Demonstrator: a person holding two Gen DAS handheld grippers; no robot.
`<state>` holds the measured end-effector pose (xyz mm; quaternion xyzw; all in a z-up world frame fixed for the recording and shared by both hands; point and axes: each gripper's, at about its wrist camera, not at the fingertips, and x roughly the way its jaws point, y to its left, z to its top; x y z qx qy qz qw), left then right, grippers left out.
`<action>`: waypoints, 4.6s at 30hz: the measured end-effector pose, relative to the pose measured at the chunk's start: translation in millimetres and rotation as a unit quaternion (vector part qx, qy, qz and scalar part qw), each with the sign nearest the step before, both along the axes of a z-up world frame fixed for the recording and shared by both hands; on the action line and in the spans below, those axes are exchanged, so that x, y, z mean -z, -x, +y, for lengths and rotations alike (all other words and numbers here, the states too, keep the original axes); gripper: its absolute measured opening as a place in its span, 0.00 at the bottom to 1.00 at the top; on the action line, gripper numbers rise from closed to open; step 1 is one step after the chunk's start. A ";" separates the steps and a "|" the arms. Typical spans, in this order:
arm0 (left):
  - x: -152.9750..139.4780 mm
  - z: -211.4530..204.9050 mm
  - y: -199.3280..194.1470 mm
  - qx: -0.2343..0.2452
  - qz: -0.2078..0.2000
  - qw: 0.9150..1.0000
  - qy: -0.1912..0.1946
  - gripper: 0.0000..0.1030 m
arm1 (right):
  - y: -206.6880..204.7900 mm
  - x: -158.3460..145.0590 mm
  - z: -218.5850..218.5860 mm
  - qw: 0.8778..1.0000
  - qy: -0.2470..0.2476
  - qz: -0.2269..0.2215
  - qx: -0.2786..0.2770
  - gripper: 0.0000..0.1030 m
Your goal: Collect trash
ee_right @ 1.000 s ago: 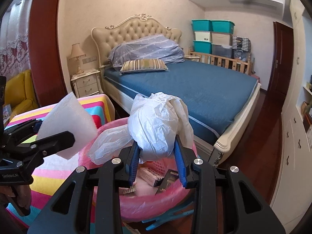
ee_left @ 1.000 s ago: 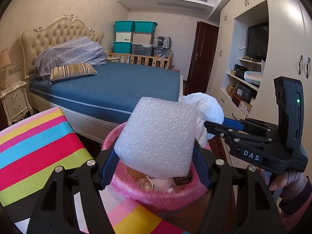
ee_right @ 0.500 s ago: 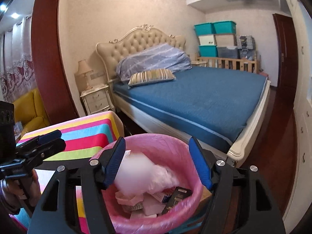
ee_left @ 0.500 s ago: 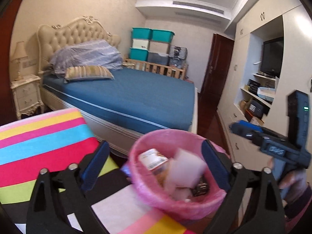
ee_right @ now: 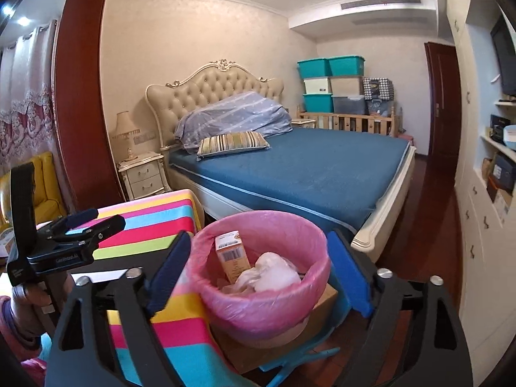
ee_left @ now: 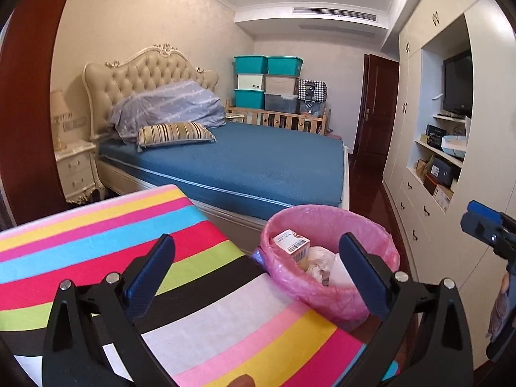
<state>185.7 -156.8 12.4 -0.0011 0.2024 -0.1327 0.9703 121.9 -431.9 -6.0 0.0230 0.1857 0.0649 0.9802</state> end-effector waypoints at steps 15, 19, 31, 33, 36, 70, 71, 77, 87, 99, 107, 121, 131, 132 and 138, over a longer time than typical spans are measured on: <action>4.4 5.4 52.0 0.039 -0.010 0.999 -0.025 0.96 | 32.2 17.1 46.8 0.997 0.070 0.038 -0.002 0.82; 7.2 2.3 55.0 0.044 -0.007 0.999 -0.029 0.96 | 35.0 16.9 48.4 0.997 0.068 0.039 -0.002 0.82; 13.8 -6.2 58.3 0.052 -0.001 0.998 -0.036 0.96 | 36.2 17.8 43.4 0.997 0.055 0.048 -0.003 0.82; 14.1 -6.8 58.5 0.052 -0.002 0.998 -0.036 0.96 | 35.8 17.1 43.2 0.997 0.054 0.049 -0.003 0.82; 14.4 -7.0 58.4 0.053 -0.001 0.998 -0.037 0.96 | 35.9 17.4 43.2 0.997 0.055 0.049 -0.004 0.82; 22.4 -9.4 54.8 0.068 0.009 0.997 -0.036 0.96 | 34.7 23.7 41.2 0.997 0.048 0.055 0.000 0.82; 22.4 -9.5 54.8 0.068 0.009 0.997 -0.036 0.96 | 34.8 23.6 41.5 0.997 0.048 0.055 0.000 0.82; 24.0 -9.2 55.3 0.069 0.010 0.997 -0.038 0.96 | 34.9 23.4 41.8 0.997 0.048 0.054 0.001 0.82; 24.6 -8.7 55.3 0.070 0.010 0.997 -0.037 0.96 | 35.2 23.2 41.4 0.997 0.048 0.054 0.001 0.82; 25.1 -9.6 55.7 0.070 0.010 0.997 -0.038 0.96 | 35.2 23.4 41.5 0.997 0.048 0.054 0.001 0.82; 25.0 -9.1 56.0 0.070 0.010 0.997 -0.038 0.96 | 35.1 23.4 41.6 0.997 0.046 0.055 0.001 0.82; 24.9 -9.4 57.2 0.071 0.008 0.997 -0.038 0.96 | 35.4 24.2 41.2 0.997 0.046 0.054 0.001 0.82; 24.9 -10.9 59.0 0.073 0.005 0.997 -0.037 0.96 | 35.6 24.9 41.6 0.997 0.044 0.055 0.001 0.82; 24.9 -11.1 59.1 0.073 0.005 0.997 -0.037 0.96 | 35.8 25.4 41.9 0.997 0.044 0.055 0.001 0.82; 21.3 -9.1 60.7 0.077 0.002 0.996 -0.039 0.96 | 36.0 26.4 42.1 0.997 0.044 0.056 0.001 0.82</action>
